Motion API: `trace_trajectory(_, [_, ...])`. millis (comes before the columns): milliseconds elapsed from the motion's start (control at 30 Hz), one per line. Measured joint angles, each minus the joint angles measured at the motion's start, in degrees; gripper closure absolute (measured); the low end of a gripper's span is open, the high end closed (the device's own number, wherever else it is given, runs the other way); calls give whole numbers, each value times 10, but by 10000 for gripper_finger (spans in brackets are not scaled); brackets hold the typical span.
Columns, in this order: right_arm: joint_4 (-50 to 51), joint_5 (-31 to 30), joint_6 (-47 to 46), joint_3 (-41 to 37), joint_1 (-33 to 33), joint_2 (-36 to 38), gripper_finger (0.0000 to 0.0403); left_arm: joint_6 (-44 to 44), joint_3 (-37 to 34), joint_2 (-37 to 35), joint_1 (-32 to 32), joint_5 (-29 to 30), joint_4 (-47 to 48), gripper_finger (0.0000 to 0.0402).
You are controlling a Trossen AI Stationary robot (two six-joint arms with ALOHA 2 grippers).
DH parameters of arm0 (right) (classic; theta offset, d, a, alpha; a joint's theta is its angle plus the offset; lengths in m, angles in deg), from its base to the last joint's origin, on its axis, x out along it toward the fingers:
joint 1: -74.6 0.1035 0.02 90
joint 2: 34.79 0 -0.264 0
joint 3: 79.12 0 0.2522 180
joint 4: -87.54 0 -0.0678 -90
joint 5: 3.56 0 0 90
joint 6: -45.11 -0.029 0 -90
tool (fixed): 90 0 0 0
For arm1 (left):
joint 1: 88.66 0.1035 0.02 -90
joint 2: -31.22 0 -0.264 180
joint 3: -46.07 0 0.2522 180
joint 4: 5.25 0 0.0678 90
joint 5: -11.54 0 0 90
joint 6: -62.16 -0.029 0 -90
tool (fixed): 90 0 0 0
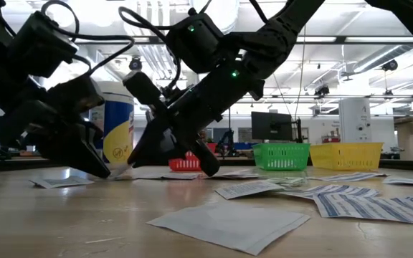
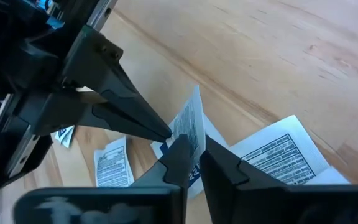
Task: Pick & Place First Aid Supplies
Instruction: Put the alcohol pad in the green bin
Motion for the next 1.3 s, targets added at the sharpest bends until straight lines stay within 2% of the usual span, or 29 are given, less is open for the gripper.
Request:
trace_trajectory(133, [0, 1, 8, 0, 0, 0, 392, 0, 0, 0, 0, 3, -11, 401])
trace_trajectory(400, [6, 6, 48, -1, 0, 4, 394, -3, 0, -5, 0, 5, -17, 401])
trace_trajectory(867, [77, 2, 132, -2, -2, 66, 394, -3, 1, -98, 0, 3, -6, 401])
trace_trajectory(1300, [219, -115, 213, -10, 20, 150, 394, -16, 1, -150, 0, -41, -5, 401])
